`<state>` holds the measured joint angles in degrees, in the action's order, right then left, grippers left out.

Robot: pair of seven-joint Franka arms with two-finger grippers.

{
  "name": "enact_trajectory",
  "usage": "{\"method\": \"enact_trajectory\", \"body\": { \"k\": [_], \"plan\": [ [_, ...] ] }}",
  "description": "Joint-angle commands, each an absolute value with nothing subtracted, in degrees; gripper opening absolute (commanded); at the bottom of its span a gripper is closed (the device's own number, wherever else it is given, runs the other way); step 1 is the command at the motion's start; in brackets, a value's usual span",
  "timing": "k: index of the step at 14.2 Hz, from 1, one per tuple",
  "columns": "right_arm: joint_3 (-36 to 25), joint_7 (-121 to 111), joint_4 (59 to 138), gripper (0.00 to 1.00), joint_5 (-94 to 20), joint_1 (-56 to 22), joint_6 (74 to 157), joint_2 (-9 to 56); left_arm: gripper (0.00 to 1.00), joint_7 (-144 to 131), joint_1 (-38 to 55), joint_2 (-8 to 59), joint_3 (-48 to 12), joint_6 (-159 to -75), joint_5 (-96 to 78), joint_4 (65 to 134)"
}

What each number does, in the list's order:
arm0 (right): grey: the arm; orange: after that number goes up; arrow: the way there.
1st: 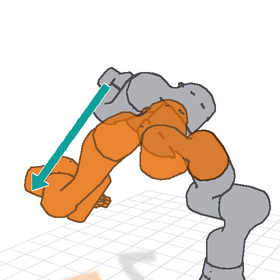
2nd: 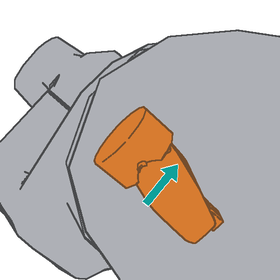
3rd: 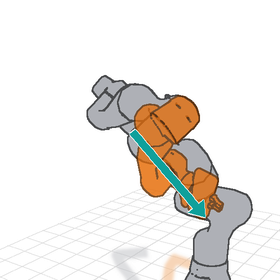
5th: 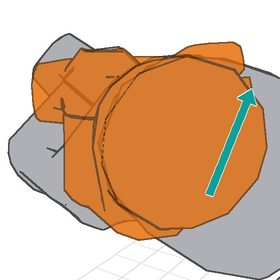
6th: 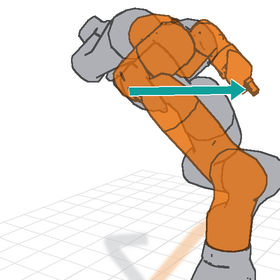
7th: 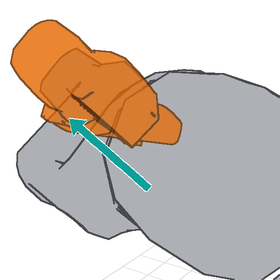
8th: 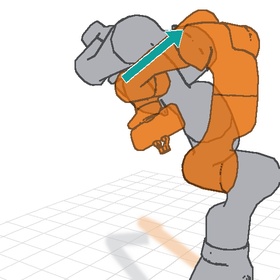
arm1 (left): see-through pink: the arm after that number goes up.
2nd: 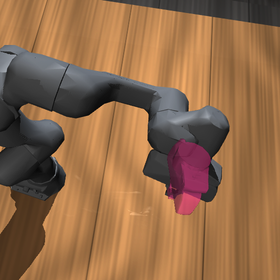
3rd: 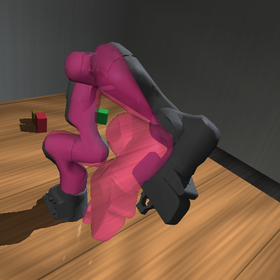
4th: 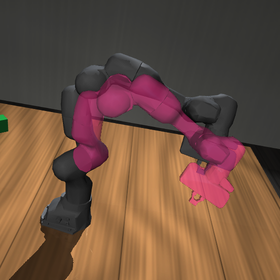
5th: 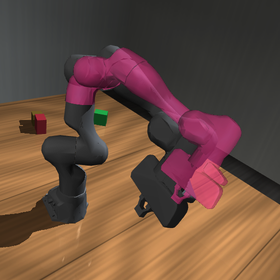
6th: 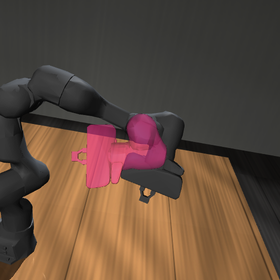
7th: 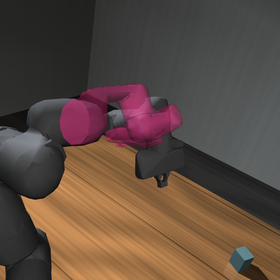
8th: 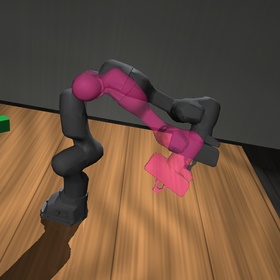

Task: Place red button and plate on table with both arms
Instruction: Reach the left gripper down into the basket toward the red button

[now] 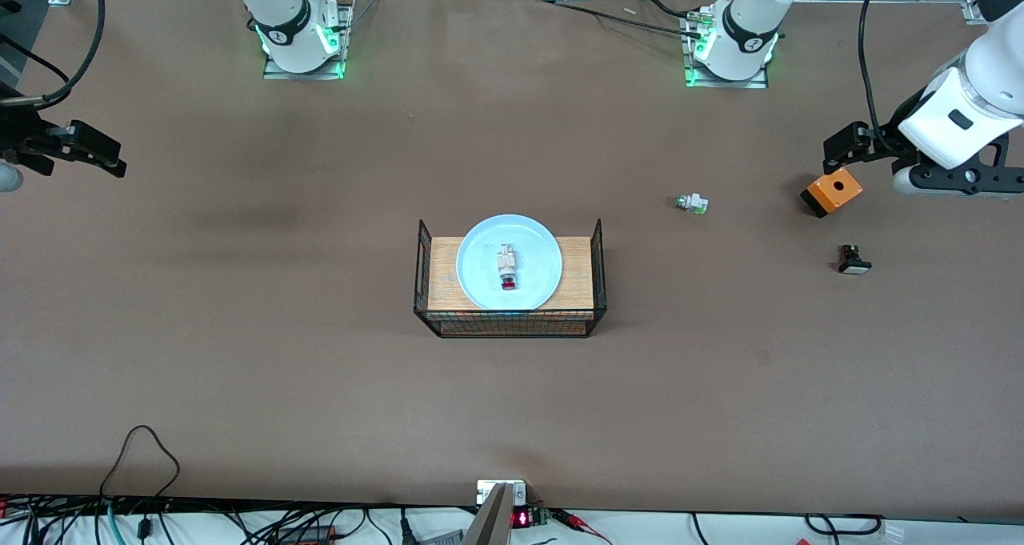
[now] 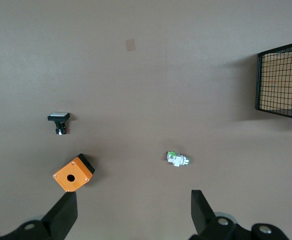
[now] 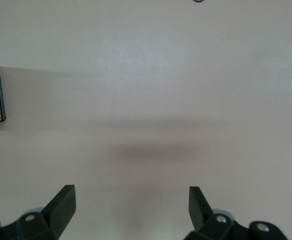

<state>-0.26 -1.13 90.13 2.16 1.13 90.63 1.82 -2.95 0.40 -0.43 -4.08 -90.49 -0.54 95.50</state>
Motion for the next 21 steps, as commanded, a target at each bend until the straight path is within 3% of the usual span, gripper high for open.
{"method": "enact_trajectory", "body": {
  "k": [1,8,12,18,21],
  "plan": [
    [-0.18,-1.41,91.41,1.00,1.93,1.14,91.23,0.53,1.00,-1.84,0.97,-1.93,-3.25,-91.23,-1.23,96.50],
    [-0.18,-1.41,91.23,1.00,1.85,1.14,91.23,0.79,1.00,-2.11,1.40,-1.85,-3.86,-91.32,-2.89,96.33],
    [-0.18,-1.32,90.88,1.00,1.93,1.23,90.97,0.97,1.00,-2.81,6.57,0.60,-3.87,-91.67,-14.75,95.72],
    [-0.18,-1.76,89.91,1.00,2.02,1.23,91.32,0.97,1.00,-26.24,25.11,17.19,-3.34,-92.45,-14.24,77.29],
    [-0.18,-1.76,89.91,1.00,2.02,1.23,91.23,0.97,1.00,-31.70,32.66,25.11,-2.99,-100.17,-11.19,72.17]
  ]
}}
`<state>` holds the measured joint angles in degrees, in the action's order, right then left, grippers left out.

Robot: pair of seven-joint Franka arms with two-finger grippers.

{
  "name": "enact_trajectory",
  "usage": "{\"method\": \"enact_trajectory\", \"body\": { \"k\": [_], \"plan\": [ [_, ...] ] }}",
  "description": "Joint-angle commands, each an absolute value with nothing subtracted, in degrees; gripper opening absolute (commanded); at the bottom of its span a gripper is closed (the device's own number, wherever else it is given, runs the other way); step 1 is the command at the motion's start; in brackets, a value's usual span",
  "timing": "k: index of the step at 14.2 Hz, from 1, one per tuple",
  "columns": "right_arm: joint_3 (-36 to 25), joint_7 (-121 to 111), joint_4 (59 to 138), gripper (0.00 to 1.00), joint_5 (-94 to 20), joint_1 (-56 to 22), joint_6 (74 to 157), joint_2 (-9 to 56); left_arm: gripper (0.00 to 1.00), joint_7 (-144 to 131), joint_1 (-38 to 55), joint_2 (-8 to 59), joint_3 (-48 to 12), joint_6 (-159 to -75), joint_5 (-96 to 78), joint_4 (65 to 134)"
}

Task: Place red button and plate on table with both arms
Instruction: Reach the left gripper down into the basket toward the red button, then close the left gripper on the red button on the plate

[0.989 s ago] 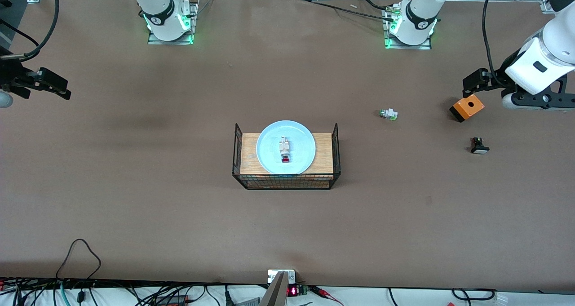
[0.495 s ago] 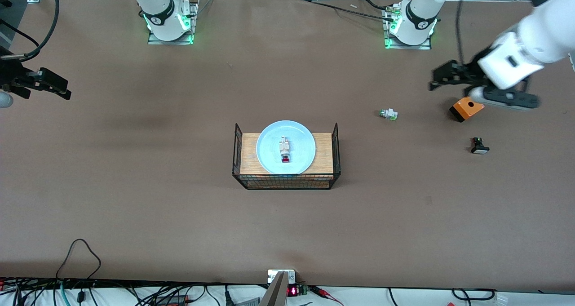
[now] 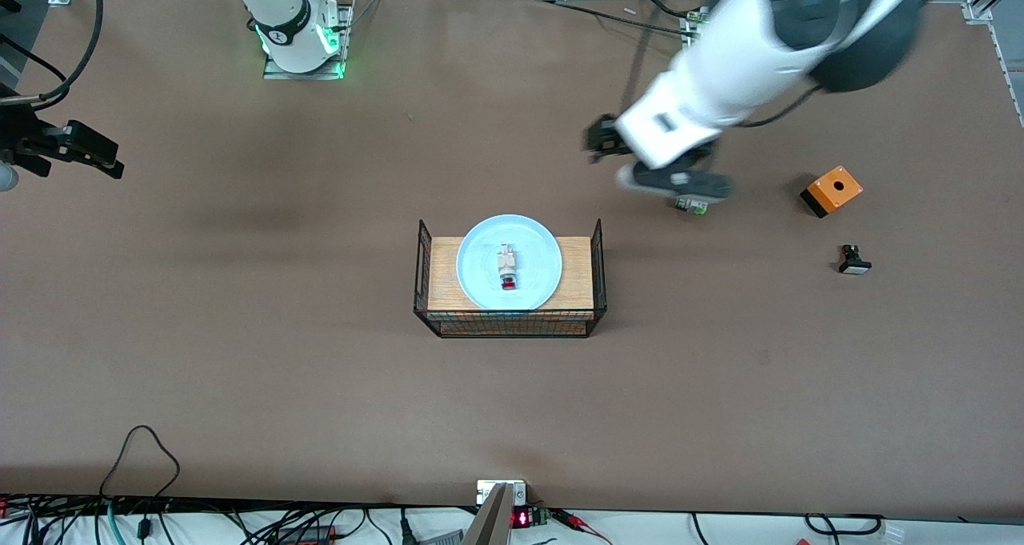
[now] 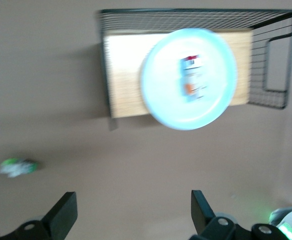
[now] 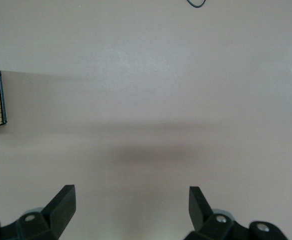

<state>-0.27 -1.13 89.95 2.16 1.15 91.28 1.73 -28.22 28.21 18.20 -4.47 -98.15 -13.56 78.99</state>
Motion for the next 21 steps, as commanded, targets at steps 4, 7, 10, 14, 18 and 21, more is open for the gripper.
{"method": "enact_trajectory", "body": {
  "k": [4,7,10,14,18,21],
  "plan": [
    [-0.18,-1.76,90.09,1.00,1.93,1.32,91.23,0.97,1.00,-39.45,40.86,33.55,-1.50,-109.59,0.06,68.83],
    [-0.26,-1.76,90.09,1.00,1.93,1.32,91.32,0.97,1.00,-43.67,43.33,39.27,0.43,-112.75,5.44,64.69],
    [-0.18,-1.76,90.09,1.00,1.93,1.32,91.32,0.97,1.00,-44.12,43.68,41.83,1.14,-120.74,5.71,65.48],
    [-0.26,-1.76,90.09,1.00,1.93,1.32,91.32,1.14,1.00,-43.86,43.77,41.92,2.37,-121.90,5.54,68.90],
    [-0.26,-1.76,90.09,1.00,1.93,1.41,91.32,1.23,0.74,-43.60,43.86,42.27,2.37,-124.88,5.71,70.74],
    [-0.26,-1.76,90.09,1.00,1.93,1.41,92.02,1.41,0.39,-43.95,43.68,42.63,2.37,-127.79,4.92,71.37]
  ]
}}
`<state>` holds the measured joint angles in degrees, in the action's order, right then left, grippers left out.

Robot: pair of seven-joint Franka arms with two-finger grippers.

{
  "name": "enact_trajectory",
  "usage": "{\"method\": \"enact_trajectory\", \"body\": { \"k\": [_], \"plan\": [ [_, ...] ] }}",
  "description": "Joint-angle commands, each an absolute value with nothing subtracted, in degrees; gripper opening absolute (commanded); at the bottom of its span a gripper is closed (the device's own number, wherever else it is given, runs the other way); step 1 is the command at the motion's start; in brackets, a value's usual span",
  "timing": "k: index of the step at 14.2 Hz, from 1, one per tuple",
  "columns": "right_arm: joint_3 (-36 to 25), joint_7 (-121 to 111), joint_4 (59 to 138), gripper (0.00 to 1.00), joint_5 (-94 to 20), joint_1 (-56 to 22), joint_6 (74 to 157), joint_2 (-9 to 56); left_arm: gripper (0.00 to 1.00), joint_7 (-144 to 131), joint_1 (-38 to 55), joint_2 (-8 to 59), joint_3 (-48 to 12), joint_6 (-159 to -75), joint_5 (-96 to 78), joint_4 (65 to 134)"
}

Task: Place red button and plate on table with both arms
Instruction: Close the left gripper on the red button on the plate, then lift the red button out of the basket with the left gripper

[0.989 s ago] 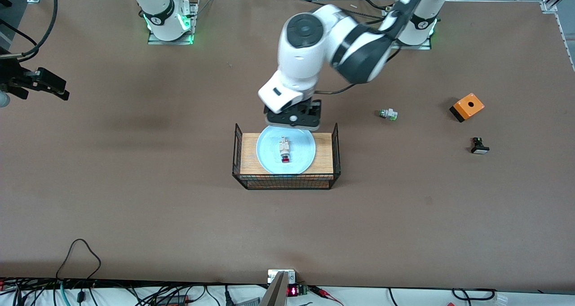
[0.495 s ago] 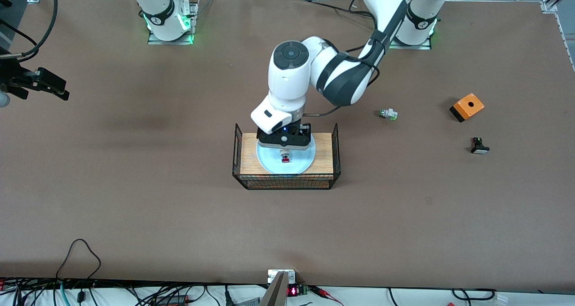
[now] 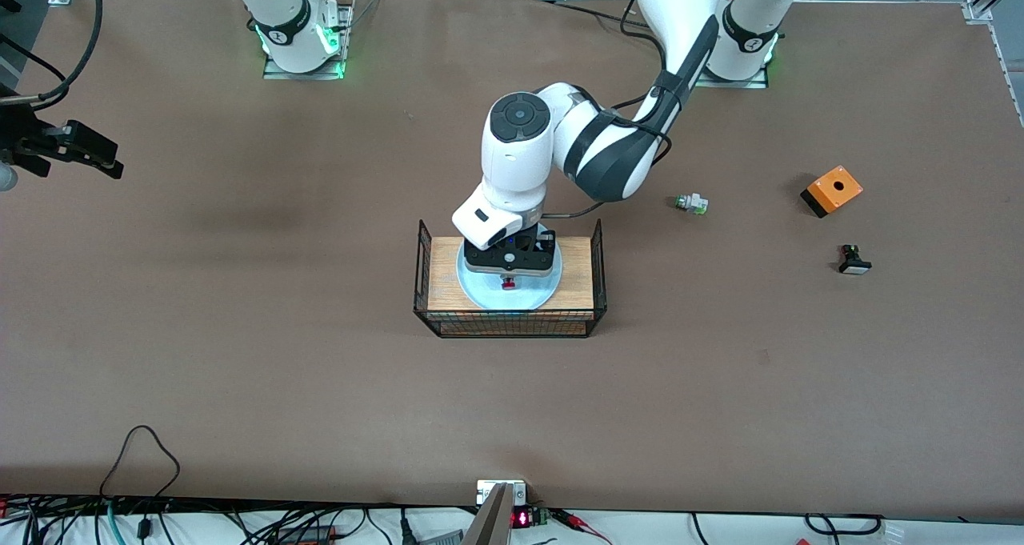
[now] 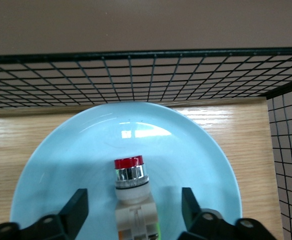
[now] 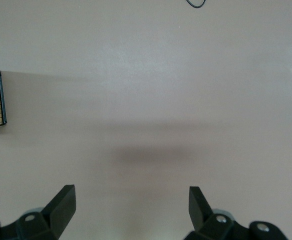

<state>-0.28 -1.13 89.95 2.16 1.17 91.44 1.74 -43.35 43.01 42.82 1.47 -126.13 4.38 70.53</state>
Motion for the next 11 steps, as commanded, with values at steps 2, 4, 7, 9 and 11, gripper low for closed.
{"method": "enact_trajectory", "body": {
  "k": [2,4,7,9,11],
  "plan": [
    [-0.35,-1.76,90.09,1.00,1.93,1.58,92.20,1.58,0.32,-44.21,43.77,42.45,2.29,-127.36,4.83,72.15],
    [-0.35,-1.67,90.09,1.00,1.85,1.67,92.37,1.67,0.15,-43.86,43.68,42.01,2.11,-126.74,4.75,72.16],
    [-0.35,-1.58,89.91,1.00,1.85,1.58,92.37,1.76,0.14,-43.60,43.33,40.26,1.93,-123.06,4.75,71.46],
    [-0.35,-1.50,89.91,1.00,1.15,1.67,92.55,1.76,0.14,-43.42,42.89,37.54,1.76,-118.24,4.66,70.93],
    [-0.53,-1.49,89.91,1.00,-0.43,1.76,92.55,1.76,0.14,-43.33,42.45,33.94,1.58,-110.17,4.48,70.84]
  ]
}}
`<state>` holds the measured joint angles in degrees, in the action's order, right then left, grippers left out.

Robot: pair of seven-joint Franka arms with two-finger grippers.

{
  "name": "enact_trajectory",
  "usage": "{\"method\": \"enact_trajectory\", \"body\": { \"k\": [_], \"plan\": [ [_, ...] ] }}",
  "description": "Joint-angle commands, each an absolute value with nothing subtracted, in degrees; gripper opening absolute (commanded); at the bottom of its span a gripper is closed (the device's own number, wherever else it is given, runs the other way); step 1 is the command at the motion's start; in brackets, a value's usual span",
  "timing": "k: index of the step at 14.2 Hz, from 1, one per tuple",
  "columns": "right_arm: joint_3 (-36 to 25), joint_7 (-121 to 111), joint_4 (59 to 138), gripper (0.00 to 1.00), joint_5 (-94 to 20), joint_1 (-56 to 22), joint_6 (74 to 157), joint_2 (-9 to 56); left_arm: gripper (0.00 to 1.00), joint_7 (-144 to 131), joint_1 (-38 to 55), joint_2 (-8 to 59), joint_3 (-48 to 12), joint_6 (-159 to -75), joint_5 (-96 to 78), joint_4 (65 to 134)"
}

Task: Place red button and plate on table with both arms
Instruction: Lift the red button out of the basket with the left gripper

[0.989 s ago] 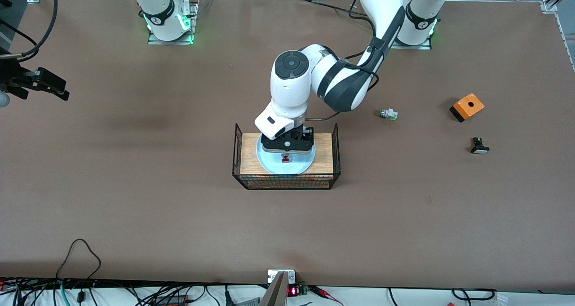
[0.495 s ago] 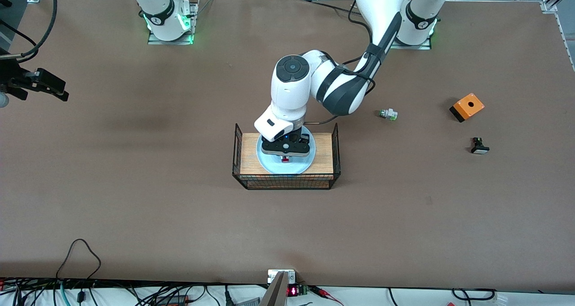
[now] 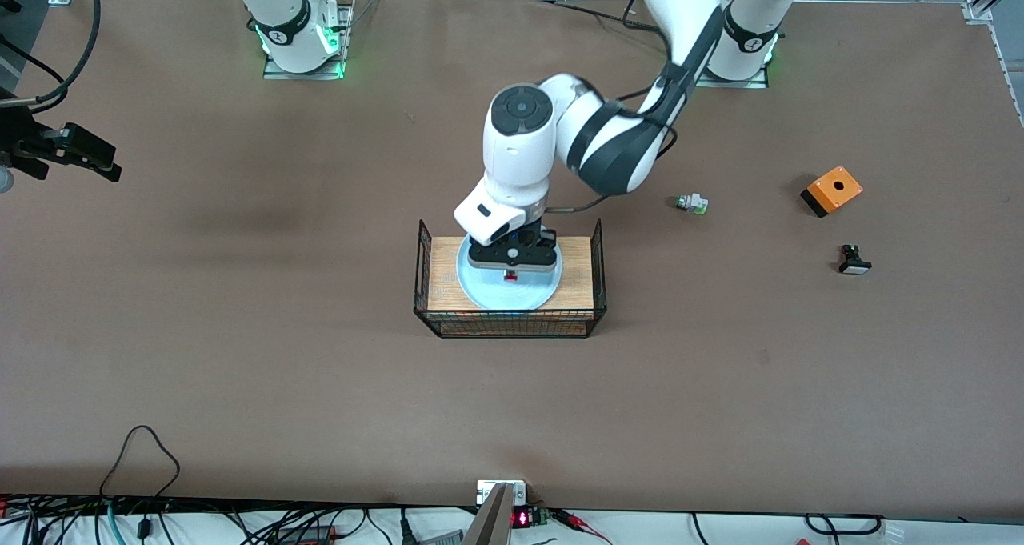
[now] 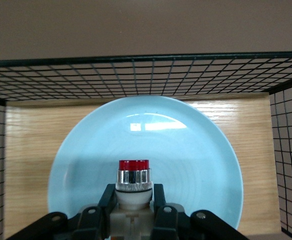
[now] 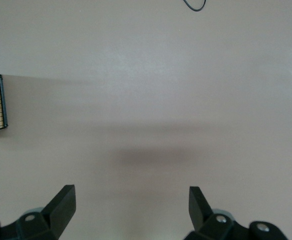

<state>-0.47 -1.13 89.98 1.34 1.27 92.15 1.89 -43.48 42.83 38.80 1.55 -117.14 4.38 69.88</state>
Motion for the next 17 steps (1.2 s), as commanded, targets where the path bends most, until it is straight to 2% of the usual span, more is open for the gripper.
{"method": "enact_trajectory", "body": {
  "k": [1,5,8,12,15,17],
  "plan": [
    [-0.61,-1.49,89.91,1.00,-0.53,1.84,92.55,1.84,0.14,-43.16,42.28,31.49,1.67,-106.39,4.40,70.84],
    [-0.70,-1.41,89.91,1.00,-0.53,1.93,92.55,2.02,0.14,-33.97,37.29,23.22,2.29,-92.40,2.55,71.01],
    [-0.70,-1.58,89.91,1.00,-0.53,1.85,92.81,2.81,0.20,-16.57,29.82,21.45,4.47,-87.72,2.55,73.55],
    [-0.44,0.16,90.09,1.00,-1.84,1.59,91.93,2.46,0.20,-3.54,21.38,18.55,5.97,-88.76,2.72,83.38],
    [2.02,24.00,90.09,1.00,-6.76,-3.93,92.02,3.25,0.20,7.70,16.98,17.14,9.57,-98.31,2.64,93.40],
    [2.20,34.49,89.91,1.00,-7.73,-10.16,92.81,4.39,0.20,11.15,14.25,17.14,9.75,-105.61,2.64,98.76]
  ]
}}
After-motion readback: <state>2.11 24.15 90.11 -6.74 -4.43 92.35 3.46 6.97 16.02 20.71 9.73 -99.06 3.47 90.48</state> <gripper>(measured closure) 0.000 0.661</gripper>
